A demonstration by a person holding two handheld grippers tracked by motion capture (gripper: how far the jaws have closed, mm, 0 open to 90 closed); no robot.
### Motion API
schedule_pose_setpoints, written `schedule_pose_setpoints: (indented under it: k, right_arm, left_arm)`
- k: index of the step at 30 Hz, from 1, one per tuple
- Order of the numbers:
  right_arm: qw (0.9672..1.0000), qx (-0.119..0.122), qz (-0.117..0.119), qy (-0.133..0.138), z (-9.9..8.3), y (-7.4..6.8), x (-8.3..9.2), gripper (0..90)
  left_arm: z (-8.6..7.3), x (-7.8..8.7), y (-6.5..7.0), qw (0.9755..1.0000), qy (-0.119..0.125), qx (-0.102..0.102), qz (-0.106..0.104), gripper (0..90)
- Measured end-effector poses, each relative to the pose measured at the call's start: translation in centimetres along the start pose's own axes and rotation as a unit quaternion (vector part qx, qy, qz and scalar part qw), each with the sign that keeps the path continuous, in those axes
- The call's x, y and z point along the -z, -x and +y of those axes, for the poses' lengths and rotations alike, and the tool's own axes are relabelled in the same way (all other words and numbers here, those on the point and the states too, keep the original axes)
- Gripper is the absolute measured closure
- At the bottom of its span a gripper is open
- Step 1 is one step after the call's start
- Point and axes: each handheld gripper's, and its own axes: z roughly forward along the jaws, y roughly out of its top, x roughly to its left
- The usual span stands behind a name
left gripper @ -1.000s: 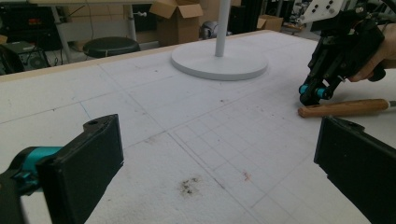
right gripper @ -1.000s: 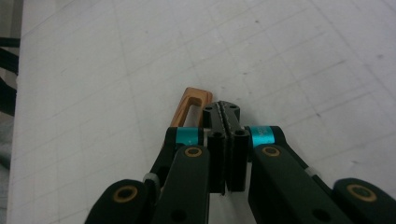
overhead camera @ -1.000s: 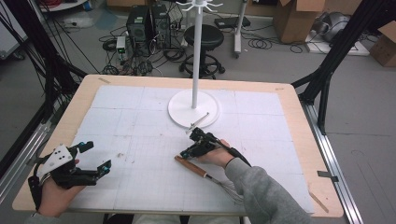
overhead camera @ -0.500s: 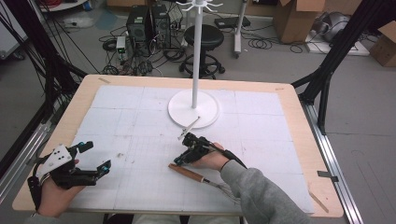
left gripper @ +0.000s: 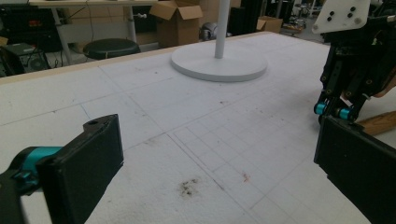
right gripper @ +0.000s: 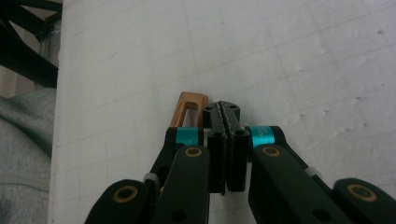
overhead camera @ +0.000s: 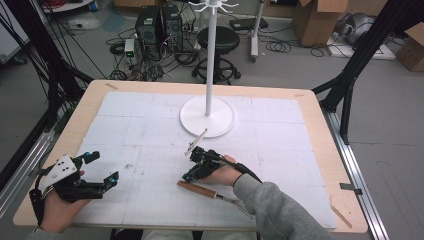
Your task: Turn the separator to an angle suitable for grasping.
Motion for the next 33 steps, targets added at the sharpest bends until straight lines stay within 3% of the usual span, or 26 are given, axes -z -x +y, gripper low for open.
schedule_pose_setpoints:
  k: [5,13,17,25,28,33]
  right_arm:
    - [0.9998,0.009,-0.015,-0.003,0.0,-0.2,0.3,90.0]
    - [0.9990,0.017,-0.035,0.023,-0.2,-1.1,2.7,89.2]
    - [0.9982,0.026,-0.037,0.039,-0.4,-2.0,3.9,83.1]
    - [0.9961,0.035,-0.051,0.064,-1.7,-3.1,5.2,53.2]
    - [0.9974,0.011,-0.052,0.049,-2.1,-3.2,5.3,37.3]
    - [0.9977,0.005,-0.054,0.041,-2.8,-3.5,5.4,19.8]
  left_arm:
    - [0.0,0.0,0.0,1.0000,0.001,0.001,-0.002,1.8]
    - [0.1,-0.5,0.0,1.0000,0.000,-0.001,-0.008,1.8]
    - [0.3,-0.9,0.0,0.9999,0.002,-0.001,-0.012,1.8]
    - [0.4,-1.4,0.0,0.9998,0.003,-0.002,-0.020,1.8]
    - [0.5,-1.5,0.0,0.9998,0.003,-0.002,-0.021,1.8]
    - [0.5,-1.8,0.1,0.9997,0.001,-0.003,-0.024,1.8]
